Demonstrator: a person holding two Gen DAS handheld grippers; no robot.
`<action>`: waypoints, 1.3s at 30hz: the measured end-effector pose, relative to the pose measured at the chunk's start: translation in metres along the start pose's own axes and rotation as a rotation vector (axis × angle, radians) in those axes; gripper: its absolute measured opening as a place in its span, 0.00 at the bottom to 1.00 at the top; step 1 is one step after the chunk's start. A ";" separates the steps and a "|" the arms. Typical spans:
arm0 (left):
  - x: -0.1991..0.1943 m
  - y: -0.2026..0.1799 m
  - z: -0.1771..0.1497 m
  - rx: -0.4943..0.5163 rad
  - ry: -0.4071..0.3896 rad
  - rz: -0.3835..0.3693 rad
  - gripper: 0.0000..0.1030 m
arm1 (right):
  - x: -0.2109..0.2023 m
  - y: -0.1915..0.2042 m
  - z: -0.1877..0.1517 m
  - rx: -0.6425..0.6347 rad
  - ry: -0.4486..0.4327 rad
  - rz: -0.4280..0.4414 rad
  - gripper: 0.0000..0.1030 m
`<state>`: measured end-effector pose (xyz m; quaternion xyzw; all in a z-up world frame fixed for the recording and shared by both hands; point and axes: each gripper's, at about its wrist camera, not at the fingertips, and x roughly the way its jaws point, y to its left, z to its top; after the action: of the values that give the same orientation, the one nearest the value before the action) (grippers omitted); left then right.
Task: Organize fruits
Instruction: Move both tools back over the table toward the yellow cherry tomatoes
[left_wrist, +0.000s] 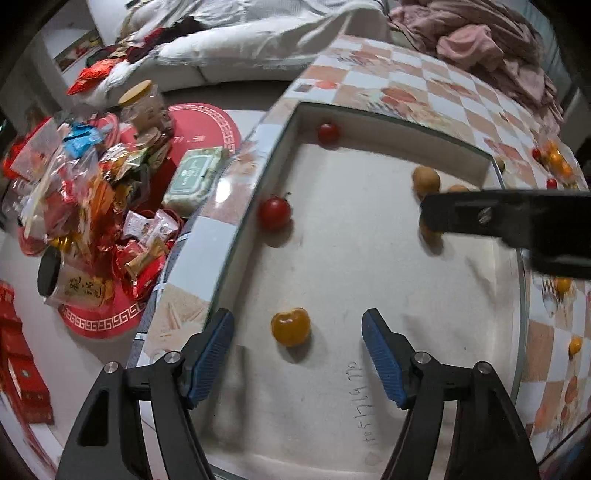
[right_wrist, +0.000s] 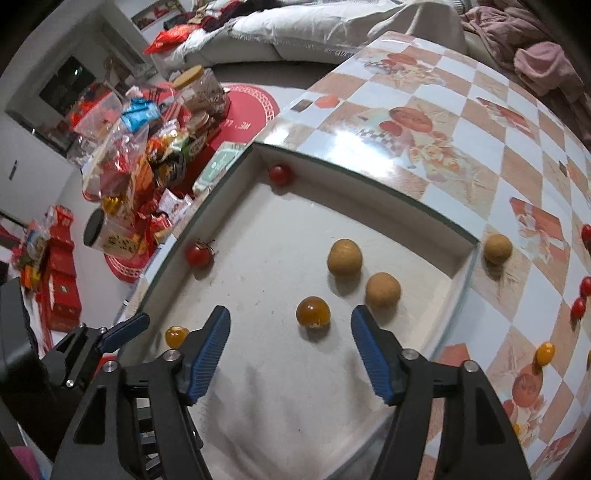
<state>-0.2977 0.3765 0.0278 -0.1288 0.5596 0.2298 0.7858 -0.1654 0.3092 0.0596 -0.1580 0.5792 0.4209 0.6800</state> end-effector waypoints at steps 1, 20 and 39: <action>0.001 -0.001 0.001 0.004 0.011 0.001 0.71 | -0.004 -0.002 -0.002 0.012 -0.007 0.001 0.71; -0.042 -0.113 0.036 0.229 -0.068 -0.089 0.71 | -0.096 -0.137 -0.108 0.346 -0.092 -0.215 0.76; -0.015 -0.272 0.016 0.496 -0.001 -0.250 0.71 | -0.091 -0.183 -0.225 0.505 -0.021 -0.269 0.76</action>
<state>-0.1507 0.1465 0.0323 -0.0003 0.5782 -0.0131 0.8158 -0.1724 0.0070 0.0308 -0.0546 0.6326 0.1708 0.7535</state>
